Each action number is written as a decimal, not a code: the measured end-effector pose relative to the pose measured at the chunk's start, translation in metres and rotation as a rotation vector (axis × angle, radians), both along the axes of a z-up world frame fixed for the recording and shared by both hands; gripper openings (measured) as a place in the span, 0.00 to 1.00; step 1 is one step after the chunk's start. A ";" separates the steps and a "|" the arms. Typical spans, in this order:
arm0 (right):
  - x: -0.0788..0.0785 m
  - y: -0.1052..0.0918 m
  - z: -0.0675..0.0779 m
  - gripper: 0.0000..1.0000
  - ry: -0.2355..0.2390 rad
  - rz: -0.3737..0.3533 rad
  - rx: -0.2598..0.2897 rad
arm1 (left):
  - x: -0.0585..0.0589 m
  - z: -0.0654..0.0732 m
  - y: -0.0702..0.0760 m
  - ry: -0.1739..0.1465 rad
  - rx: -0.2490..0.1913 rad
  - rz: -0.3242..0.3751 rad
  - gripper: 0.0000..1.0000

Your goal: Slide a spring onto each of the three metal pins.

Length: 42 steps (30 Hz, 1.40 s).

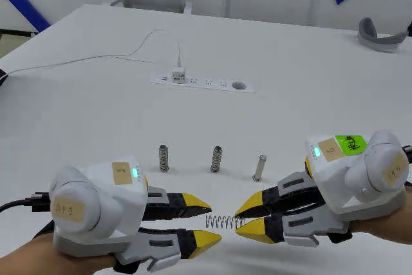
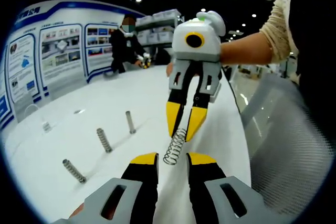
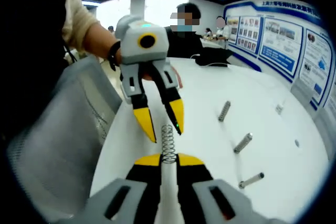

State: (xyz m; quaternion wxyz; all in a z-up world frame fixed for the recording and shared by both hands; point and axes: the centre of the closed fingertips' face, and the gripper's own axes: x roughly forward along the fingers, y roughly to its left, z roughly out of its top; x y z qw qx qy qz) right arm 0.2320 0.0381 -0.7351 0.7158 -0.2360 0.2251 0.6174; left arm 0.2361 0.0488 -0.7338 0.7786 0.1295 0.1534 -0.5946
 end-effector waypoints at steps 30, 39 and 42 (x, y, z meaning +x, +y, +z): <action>-0.007 0.019 0.034 0.12 -0.043 0.056 0.021 | -0.004 -0.005 -0.005 -0.014 0.030 -0.029 0.12; -0.007 0.029 0.041 0.12 -0.057 0.065 0.045 | -0.004 -0.003 -0.008 -0.015 0.020 -0.033 0.11; -0.007 0.032 0.042 0.12 -0.059 0.065 0.052 | -0.004 -0.002 -0.010 -0.016 0.018 -0.033 0.11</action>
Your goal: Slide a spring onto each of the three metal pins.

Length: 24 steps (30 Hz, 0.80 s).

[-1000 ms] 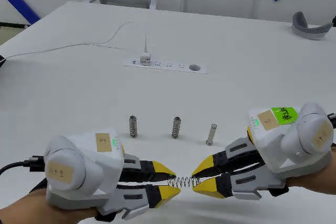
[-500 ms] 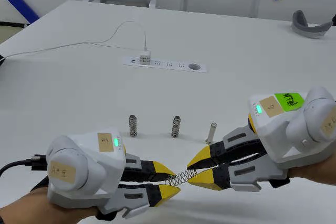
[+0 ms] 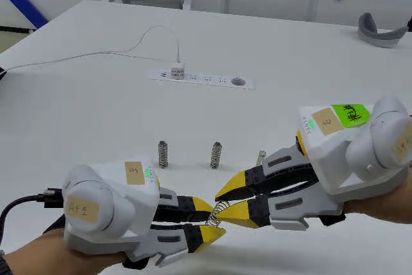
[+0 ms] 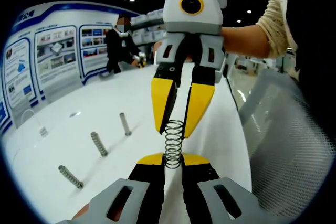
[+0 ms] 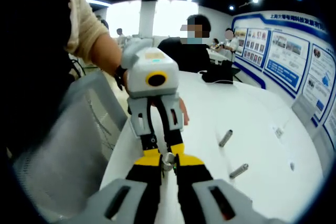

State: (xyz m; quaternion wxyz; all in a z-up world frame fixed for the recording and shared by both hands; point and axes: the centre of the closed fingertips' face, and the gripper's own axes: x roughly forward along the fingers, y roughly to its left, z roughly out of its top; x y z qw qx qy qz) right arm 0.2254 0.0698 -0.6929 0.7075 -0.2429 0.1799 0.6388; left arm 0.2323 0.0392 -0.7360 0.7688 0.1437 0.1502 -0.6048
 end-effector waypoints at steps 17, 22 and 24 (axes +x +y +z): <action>0.004 0.004 0.002 0.12 -0.008 -0.026 0.026 | 0.002 0.003 -0.003 -0.004 -0.010 0.004 0.11; 0.004 0.004 0.002 0.12 -0.003 -0.031 0.031 | 0.003 0.005 -0.004 -0.005 -0.016 0.008 0.11; 0.003 0.004 0.002 0.12 0.005 -0.032 0.032 | 0.002 0.005 -0.004 -0.005 -0.015 0.007 0.11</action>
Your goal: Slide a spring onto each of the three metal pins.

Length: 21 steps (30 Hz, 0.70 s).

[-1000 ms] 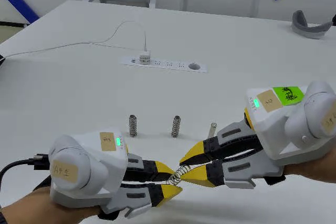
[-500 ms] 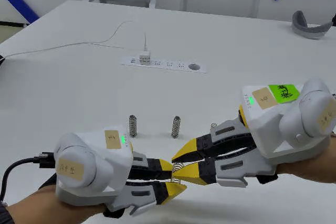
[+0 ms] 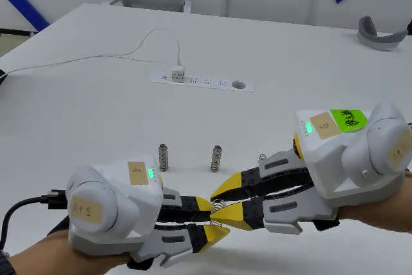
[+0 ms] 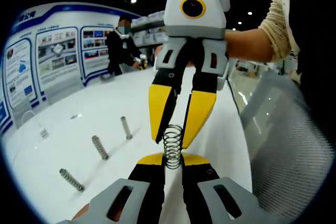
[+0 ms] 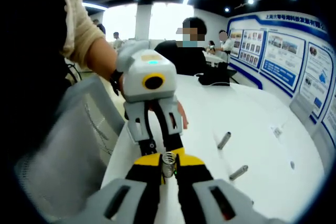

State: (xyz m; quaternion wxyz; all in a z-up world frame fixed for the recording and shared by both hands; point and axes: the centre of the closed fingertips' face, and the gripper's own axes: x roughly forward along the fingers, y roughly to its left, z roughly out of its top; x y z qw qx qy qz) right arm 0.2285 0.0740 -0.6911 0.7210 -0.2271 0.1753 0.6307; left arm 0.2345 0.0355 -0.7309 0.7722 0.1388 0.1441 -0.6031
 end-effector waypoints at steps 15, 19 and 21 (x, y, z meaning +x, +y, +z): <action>0.007 -0.006 0.006 0.12 -0.005 -0.038 0.023 | 0.005 0.002 0.007 0.007 -0.022 0.048 0.18; 0.010 -0.011 0.008 0.12 -0.007 -0.056 0.027 | 0.007 0.001 0.012 0.015 -0.028 0.068 0.20; 0.012 -0.014 0.009 0.12 -0.008 -0.065 0.030 | 0.008 0.001 0.015 0.018 -0.029 0.074 0.20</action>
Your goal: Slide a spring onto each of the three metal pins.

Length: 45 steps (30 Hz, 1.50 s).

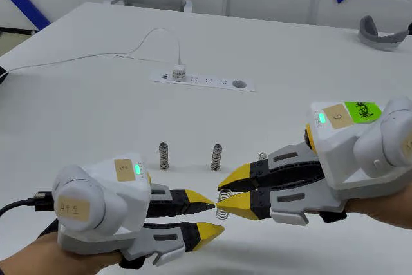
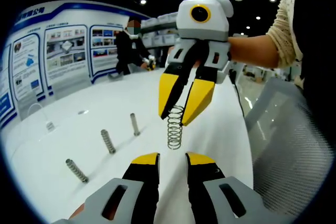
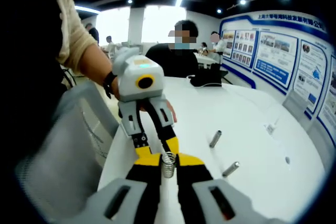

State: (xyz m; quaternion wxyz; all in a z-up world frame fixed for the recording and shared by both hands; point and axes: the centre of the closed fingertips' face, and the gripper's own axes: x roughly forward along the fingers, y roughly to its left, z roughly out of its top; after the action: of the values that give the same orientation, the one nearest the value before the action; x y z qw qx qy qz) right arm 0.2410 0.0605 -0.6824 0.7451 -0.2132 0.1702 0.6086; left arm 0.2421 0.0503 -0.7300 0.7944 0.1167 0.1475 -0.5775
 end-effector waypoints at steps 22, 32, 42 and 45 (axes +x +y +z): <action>0.036 -0.039 0.015 0.12 -0.037 -0.155 0.018 | 0.022 0.003 0.054 0.019 -0.031 0.182 0.24; 0.054 -0.055 0.021 0.12 -0.050 -0.222 0.027 | 0.033 0.006 0.074 0.007 -0.042 0.258 0.25; 0.069 -0.068 0.025 0.12 -0.060 -0.275 0.032 | 0.041 0.010 0.085 -0.018 -0.051 0.301 0.27; 0.076 -0.071 0.025 0.12 -0.061 -0.294 0.034 | 0.042 0.011 0.086 -0.021 -0.053 0.305 0.28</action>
State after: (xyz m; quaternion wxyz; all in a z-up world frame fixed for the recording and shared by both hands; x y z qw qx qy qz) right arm 0.3171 -0.0110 -0.6570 0.8346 -0.1920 0.1665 0.4888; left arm 0.2840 0.1362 -0.7191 0.8772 0.0781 0.1401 -0.4526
